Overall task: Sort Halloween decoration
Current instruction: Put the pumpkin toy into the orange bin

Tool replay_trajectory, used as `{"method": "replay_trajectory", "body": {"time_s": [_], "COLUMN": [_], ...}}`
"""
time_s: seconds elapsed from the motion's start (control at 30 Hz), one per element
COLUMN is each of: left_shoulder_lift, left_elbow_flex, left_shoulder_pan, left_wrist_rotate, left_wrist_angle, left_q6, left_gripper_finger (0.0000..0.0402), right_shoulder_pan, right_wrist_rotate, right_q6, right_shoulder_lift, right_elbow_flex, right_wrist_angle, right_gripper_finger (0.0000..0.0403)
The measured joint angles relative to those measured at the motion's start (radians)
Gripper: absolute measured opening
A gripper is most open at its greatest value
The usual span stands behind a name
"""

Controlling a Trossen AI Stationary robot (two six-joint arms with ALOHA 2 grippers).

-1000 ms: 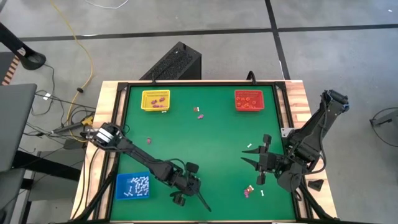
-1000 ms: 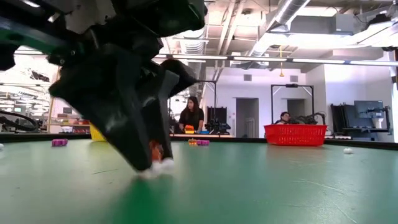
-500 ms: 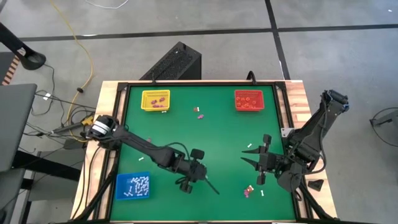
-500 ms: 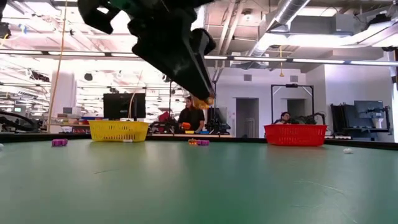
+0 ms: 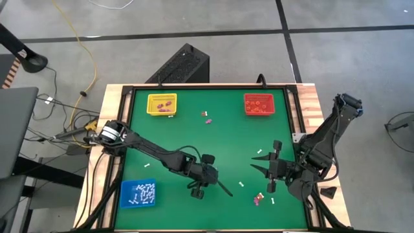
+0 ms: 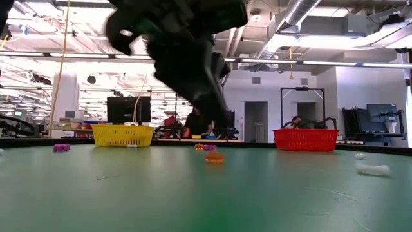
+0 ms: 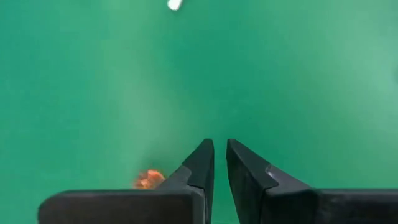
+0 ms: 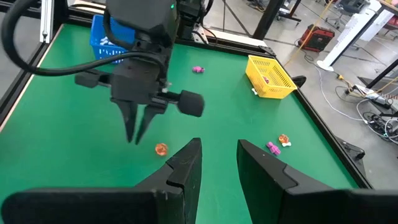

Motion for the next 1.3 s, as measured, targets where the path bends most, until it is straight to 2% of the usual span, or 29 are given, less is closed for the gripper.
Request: {"method": "replay_trajectory", "body": {"time_s": [0.17,0.27,0.4,0.47,0.7,0.93,1.1,1.3], "left_shoulder_lift": [0.002,0.019,0.051,0.071,0.095,0.089,0.063,0.037], "left_elbow_flex": [0.000,0.000,-0.006,-0.005,-0.005,-0.005,-0.006,-0.006], "left_shoulder_pan": [-0.002,0.010,0.051,0.068,0.071,0.070,0.069,0.061], "left_wrist_rotate": [-0.106,-0.161,-0.095,-0.062,-0.068,-0.055,0.025,-0.044], "left_wrist_angle": [0.007,-0.012,-0.023,0.022,0.019,-0.003,-0.049,-0.060], "left_q6": [0.086,0.062,-0.026,-0.039,-0.027,-0.038,-0.070,-0.065], "left_gripper_finger": [0.0049,0.0076,0.0121,0.0145,0.0208,0.0221,0.0221,0.0221], "right_shoulder_pan": [0.000,-0.001,0.000,0.000,0.000,0.000,0.000,0.000], "right_wrist_rotate": [-0.001,-0.002,-0.003,-0.007,-0.020,-0.022,-0.023,-0.028], "right_q6": [0.000,0.000,0.000,0.000,0.001,0.001,0.003,0.051], "right_shoulder_lift": [0.000,0.000,0.000,0.000,0.000,0.000,0.000,0.000], "right_elbow_flex": [0.000,0.000,0.000,0.000,0.000,0.000,0.000,0.000], "right_wrist_angle": [0.000,-0.001,0.000,0.000,-0.007,-0.011,-0.009,-0.031], "right_gripper_finger": [0.0132,0.0132,0.0132,0.0132,0.0132,0.0132,0.0132,0.0132]}}
